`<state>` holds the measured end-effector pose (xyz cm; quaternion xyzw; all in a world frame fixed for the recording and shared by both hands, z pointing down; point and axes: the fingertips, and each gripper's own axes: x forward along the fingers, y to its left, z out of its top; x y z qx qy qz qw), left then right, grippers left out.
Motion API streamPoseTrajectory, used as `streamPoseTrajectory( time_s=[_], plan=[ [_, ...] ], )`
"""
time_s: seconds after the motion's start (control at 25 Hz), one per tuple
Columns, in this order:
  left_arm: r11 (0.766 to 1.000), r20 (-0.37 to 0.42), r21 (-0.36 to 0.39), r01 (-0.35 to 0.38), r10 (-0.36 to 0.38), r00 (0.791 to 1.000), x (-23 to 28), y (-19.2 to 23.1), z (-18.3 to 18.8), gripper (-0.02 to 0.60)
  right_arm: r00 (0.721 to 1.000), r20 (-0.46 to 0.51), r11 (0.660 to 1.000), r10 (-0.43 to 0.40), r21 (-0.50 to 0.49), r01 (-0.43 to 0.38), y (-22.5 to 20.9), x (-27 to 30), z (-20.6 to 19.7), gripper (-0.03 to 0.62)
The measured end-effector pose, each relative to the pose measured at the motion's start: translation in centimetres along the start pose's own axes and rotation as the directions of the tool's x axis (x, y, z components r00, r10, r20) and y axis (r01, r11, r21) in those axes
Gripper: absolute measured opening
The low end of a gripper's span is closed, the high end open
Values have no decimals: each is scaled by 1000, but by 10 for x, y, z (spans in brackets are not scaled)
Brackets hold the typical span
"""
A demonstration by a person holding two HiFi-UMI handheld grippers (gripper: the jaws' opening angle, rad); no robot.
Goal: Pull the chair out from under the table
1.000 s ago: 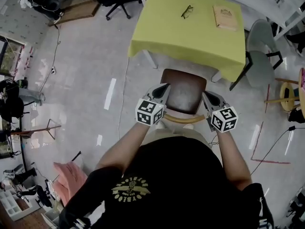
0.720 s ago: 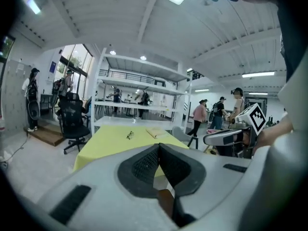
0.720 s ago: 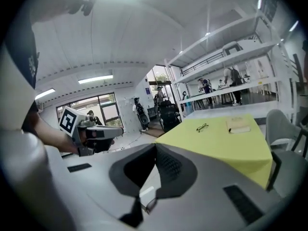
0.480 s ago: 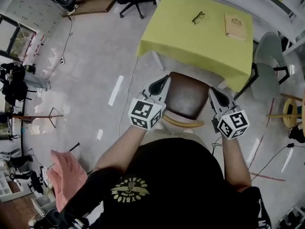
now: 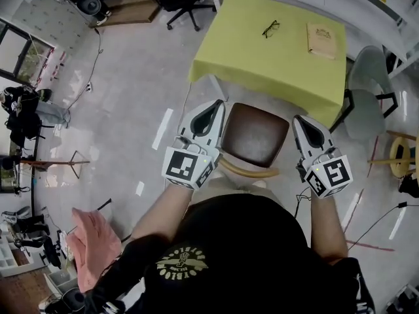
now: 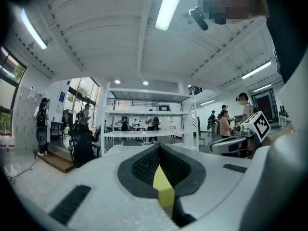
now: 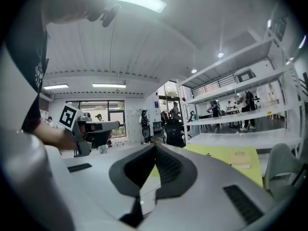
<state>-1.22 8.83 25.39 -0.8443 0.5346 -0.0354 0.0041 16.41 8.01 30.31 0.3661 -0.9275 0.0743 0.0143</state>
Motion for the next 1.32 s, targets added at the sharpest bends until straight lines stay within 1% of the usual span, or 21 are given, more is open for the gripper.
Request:
streamPoseTrajectory(
  time_s=[0.16, 0.36, 0.68, 0.8, 0.96, 1.12, 1.2, 1.32],
  plan=[
    [1000, 17, -13, -16, 16, 1000, 3, 2, 6, 9, 999, 23, 998, -35, -46, 36, -10, -9, 18, 11],
    [999, 42, -19, -26, 27, 999, 4, 7, 16, 9, 998, 39, 993, -43, -111, 47, -11, -12, 35, 11],
    [1000, 52, 24, -16, 15, 999, 8, 18, 27, 9, 997, 62, 992, -50, -112, 56, -7, 0, 48, 11],
    [999, 49, 33, 3, -5, 999, 9, 28, 26, 9, 995, 67, 991, -69, -110, 77, -6, 9, 47, 11],
    [999, 45, 22, 36, -37, 998, 12, 54, 21, 9, 992, 52, 987, -113, -106, 118, 3, 27, 44, 11],
    [994, 41, 20, 107, -108, 993, 29, 79, 13, 9, 984, 36, 982, -176, -65, 178, -4, 48, 38, 11],
    [991, 35, 21, 134, -135, 990, 35, 99, 11, 9, 978, 42, 977, -206, -47, 207, -5, 65, 41, 11],
    [988, 25, 17, 154, -154, 988, 44, 135, 10, 9, 970, 52, 970, -238, -36, 240, -1, 96, 46, 11]
  ],
)
